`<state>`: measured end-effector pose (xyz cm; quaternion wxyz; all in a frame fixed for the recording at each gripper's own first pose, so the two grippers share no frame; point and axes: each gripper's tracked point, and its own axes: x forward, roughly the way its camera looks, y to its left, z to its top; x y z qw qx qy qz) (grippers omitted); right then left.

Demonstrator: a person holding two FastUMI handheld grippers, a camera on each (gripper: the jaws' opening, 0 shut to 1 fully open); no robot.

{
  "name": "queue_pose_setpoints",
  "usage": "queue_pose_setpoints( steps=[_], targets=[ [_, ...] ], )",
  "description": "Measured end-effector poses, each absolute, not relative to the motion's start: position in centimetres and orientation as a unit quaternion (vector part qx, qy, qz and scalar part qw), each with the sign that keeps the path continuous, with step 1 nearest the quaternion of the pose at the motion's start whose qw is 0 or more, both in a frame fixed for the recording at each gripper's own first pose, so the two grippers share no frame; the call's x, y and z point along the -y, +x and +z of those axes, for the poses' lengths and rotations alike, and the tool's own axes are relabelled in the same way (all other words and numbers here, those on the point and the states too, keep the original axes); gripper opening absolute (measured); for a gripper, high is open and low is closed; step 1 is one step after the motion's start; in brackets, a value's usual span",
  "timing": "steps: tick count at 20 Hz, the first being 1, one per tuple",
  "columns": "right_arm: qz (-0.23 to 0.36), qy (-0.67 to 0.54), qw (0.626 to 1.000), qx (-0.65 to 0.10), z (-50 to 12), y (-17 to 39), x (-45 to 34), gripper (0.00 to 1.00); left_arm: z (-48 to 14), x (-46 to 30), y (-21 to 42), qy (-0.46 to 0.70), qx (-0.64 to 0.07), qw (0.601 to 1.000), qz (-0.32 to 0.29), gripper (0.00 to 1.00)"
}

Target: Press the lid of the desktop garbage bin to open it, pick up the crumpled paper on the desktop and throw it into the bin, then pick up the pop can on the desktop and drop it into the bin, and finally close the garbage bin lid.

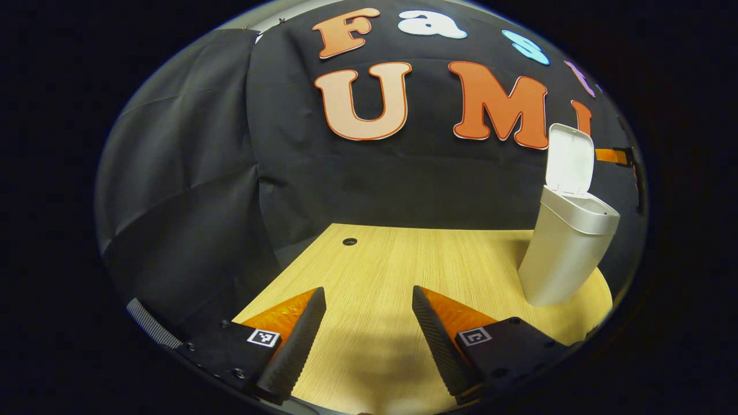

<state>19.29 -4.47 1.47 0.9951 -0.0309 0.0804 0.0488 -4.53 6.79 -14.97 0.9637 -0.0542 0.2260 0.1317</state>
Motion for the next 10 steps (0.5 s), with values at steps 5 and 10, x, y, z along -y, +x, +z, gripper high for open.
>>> queue_pose_setpoints(
  steps=[5, 10],
  targets=[
    [0.045, -0.031, 0.997, -0.063, 3.6, 20.6, 4.4, 0.8, -15.5, -6.9, -4.9, -0.055, -0.232, 0.961, 0.139, 0.96],
    [0.042, -0.038, 0.998, -0.041, 5.7, 22.1, 3.8, 0.79, -15.7, -7.3, -5.1, -0.05, -0.232, 0.96, 0.148, 0.96]
  ],
)
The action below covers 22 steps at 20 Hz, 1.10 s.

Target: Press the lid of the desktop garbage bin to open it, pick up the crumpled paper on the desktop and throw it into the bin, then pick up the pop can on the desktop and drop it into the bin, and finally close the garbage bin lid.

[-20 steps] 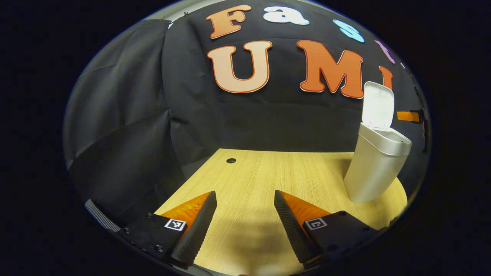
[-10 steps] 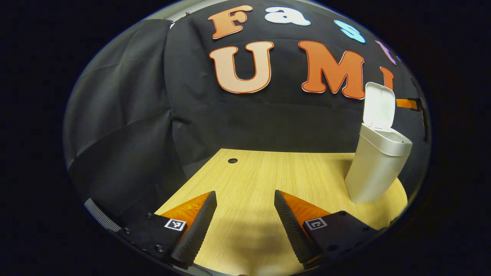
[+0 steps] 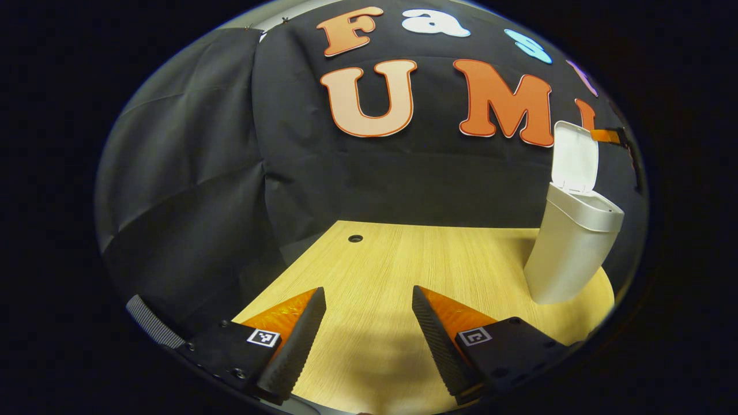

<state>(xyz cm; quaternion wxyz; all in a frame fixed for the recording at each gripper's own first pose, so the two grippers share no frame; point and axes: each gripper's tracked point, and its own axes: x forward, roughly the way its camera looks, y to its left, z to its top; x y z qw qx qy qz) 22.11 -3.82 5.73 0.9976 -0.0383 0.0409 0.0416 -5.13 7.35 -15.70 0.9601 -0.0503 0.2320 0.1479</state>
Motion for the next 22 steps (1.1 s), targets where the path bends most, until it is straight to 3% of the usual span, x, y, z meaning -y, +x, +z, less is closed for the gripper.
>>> queue_pose_setpoints(
  steps=[10, 22],
  targets=[
    [0.017, -0.039, 0.999, -0.022, 10.3, 27.8, 4.2, 0.78, -16.5, -8.0, -4.8, -0.049, -0.24, 0.957, 0.156, 0.96],
    [-0.024, -0.016, 0.996, -0.086, 8.4, 32.2, 4.7, 0.78, -16.9, -9.4, -5.3, -0.055, -0.241, 0.955, 0.166, 0.96]
  ],
)
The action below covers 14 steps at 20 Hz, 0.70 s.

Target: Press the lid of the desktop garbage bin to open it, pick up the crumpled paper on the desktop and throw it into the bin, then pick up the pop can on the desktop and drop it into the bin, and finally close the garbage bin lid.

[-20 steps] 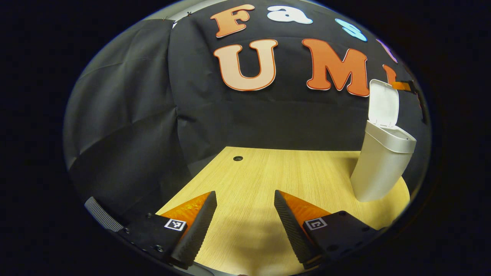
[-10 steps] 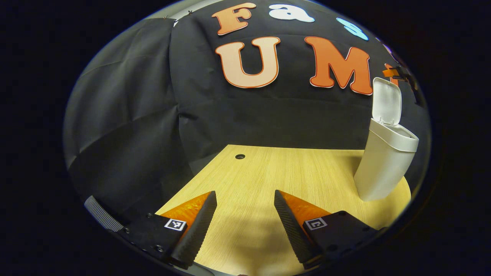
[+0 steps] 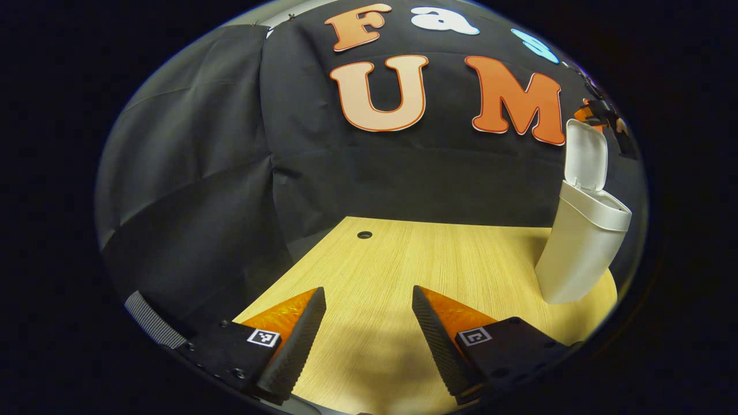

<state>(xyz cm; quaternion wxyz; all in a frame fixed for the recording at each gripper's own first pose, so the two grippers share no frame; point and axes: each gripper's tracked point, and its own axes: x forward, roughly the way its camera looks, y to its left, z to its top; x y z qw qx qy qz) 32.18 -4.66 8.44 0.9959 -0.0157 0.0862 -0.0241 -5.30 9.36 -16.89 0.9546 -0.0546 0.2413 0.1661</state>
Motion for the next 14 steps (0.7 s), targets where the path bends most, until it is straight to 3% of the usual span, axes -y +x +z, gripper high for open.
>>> queue_pose_setpoints(
  steps=[14],
  targets=[
    [0.003, 0.016, 0.991, -0.131, 4.7, 26.2, 3.9, 0.77, -16.3, -8.0, -2.7, -0.032, -0.234, 0.964, 0.125, 0.96]
  ],
)
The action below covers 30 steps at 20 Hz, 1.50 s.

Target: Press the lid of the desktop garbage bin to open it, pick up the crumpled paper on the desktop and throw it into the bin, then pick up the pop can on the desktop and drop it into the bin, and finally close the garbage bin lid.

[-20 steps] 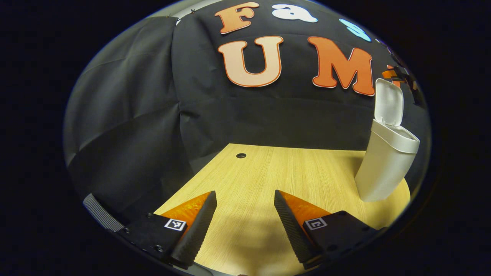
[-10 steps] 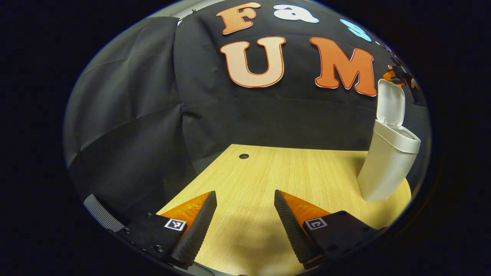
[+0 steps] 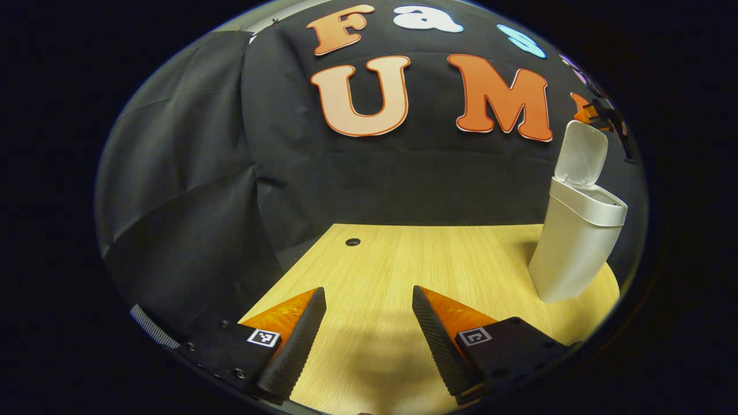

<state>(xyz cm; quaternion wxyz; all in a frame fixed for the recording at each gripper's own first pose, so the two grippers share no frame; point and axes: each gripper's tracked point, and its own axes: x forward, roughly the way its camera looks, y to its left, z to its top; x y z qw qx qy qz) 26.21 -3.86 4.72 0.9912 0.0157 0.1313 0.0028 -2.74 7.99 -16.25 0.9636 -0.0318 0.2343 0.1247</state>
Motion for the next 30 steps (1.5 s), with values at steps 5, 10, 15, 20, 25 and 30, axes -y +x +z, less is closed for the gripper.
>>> queue_pose_setpoints(
  steps=[5, 10, 15, 20, 25, 30],
  targets=[
    [0.006, 0.01, 0.988, -0.152, 2.0, 23.9, 3.3, 0.77, -15.8, -7.3, -1.4, -0.018, -0.224, 0.97, 0.097, 0.96],
    [0.004, 0.011, 0.987, -0.16, -0.2, 21.8, 2.8, 0.78, -15.9, -7.1, -0.3, -0.012, -0.22, 0.972, 0.079, 0.96],
    [-0.001, 0.016, 0.981, -0.192, -3.3, 20.2, 2.3, 0.77, -16.0, -7.0, 0.4, -0.008, -0.22, 0.974, 0.057, 0.96],
    [-0.005, 0.02, 0.978, -0.21, -4.9, 18.8, 1.8, 0.77, -16.1, -6.6, 1.1, -0.006, -0.221, 0.974, 0.039, 0.96],
    [-0.01, 0.025, 0.972, -0.232, -6.9, 17.8, 1.3, 0.77, -16.7, -6.6, 1.2, -0.014, -0.227, 0.973, 0.027, 0.96],
    [-0.008, 0.025, 0.967, -0.252, -8.9, 15.8, 0.6, 0.77, -17.3, -6.7, 0.9, -0.026, -0.233, 0.972, 0.024, 0.96]
  ],
)
